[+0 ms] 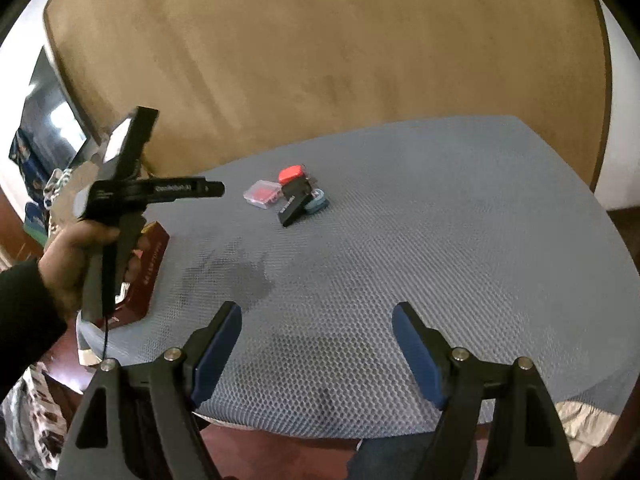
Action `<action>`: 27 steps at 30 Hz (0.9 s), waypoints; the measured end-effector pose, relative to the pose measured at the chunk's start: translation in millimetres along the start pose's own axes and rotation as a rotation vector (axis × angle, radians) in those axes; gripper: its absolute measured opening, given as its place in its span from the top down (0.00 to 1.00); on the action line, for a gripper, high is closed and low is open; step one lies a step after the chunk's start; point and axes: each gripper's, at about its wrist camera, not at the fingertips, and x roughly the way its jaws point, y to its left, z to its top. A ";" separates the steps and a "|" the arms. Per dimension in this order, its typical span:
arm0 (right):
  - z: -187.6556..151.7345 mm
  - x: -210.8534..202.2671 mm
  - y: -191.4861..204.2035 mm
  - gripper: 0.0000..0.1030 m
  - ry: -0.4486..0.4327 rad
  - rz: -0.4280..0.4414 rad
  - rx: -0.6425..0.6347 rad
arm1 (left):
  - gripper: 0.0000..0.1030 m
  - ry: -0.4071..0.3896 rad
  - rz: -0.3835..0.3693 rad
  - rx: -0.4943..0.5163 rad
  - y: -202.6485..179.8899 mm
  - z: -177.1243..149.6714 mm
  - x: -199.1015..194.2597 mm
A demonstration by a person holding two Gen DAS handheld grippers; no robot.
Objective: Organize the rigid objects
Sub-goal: 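Move the left gripper toward the red-lidded clear case, then grasp the red-lidded clear case with the left gripper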
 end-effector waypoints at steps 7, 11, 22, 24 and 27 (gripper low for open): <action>-0.8 13.0 -29.6 0.22 0.055 0.017 0.093 | 0.01 0.063 -0.012 0.126 -2.2 20.1 45.6; -0.2 15.9 -41.3 0.22 0.071 0.019 0.123 | 0.01 0.095 -0.037 0.177 -7.7 36.9 72.9; -4.4 24.9 -42.1 0.22 0.114 0.023 0.105 | 0.01 0.184 -0.041 0.231 1.5 59.0 148.6; -6.0 30.2 -42.3 0.22 0.132 0.017 0.097 | 0.00 0.168 -0.057 0.205 5.8 59.4 155.3; -4.8 34.7 -41.5 0.22 0.144 0.015 0.095 | 0.17 0.148 -0.104 0.119 15.2 58.9 155.3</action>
